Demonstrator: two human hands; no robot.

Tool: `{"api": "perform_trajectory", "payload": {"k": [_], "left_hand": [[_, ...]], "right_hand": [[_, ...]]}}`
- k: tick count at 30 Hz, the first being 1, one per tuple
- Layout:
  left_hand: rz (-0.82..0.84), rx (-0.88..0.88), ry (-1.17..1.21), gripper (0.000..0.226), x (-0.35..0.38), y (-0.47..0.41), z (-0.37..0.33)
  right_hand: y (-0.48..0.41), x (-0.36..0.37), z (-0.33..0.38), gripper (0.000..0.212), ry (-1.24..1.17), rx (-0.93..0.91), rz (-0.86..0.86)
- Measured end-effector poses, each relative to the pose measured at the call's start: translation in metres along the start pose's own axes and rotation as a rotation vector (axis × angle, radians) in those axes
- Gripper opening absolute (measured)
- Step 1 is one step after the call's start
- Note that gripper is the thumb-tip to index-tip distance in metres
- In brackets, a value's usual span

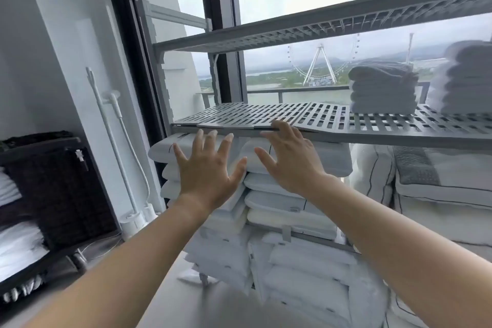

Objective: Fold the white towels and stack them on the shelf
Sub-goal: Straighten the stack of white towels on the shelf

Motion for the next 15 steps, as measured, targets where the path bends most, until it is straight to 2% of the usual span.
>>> {"api": "perform_trajectory", "payload": {"k": [4,15], "left_hand": [[-0.067,0.065,-0.102,0.066,0.005,-0.002,-0.005],[-0.022,0.175,0.025,0.068,0.051,-0.056,-0.086]], "right_hand": [[0.003,0.008,-0.012,0.055,0.039,0.004,-0.028],[-0.015,0.009,-0.112,0.055,0.102,0.119,-0.051]]}}
Point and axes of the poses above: each hand's wrist, its own y-axis away from the middle knuckle, its own x-axis out of the palm, z = x × y, the point moved 6 cm from there along -y, towards the middle knuckle, and after that the axes turned 12 degrees about x, right-handed, at the moved point
